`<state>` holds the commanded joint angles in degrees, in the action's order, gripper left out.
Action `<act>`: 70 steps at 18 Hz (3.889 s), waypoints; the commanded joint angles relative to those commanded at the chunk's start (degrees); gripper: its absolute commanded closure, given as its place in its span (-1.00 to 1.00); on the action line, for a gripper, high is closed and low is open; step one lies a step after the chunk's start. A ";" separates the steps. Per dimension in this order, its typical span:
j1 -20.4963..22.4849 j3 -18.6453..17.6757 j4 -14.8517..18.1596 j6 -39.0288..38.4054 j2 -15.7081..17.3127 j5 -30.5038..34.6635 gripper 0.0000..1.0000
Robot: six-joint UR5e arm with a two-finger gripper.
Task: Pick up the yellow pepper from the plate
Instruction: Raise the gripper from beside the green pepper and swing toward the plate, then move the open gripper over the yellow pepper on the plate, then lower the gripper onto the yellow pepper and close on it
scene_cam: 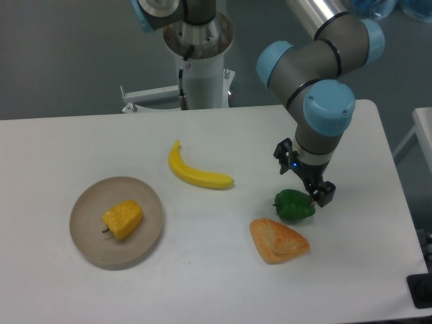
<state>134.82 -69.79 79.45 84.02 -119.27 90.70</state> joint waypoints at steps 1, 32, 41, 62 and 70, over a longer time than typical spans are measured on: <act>0.00 -0.09 0.00 0.00 0.00 0.00 -1.00; -27.06 -12.38 -6.84 -39.35 3.34 -4.48 -1.00; -29.26 -12.48 -12.04 -43.07 -0.96 -3.96 -1.00; -31.46 -9.84 -15.03 -46.84 -5.80 -4.04 0.62; -28.39 -6.95 -13.46 -43.60 0.52 -3.87 0.75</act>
<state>106.43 -76.73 66.00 40.42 -118.75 86.84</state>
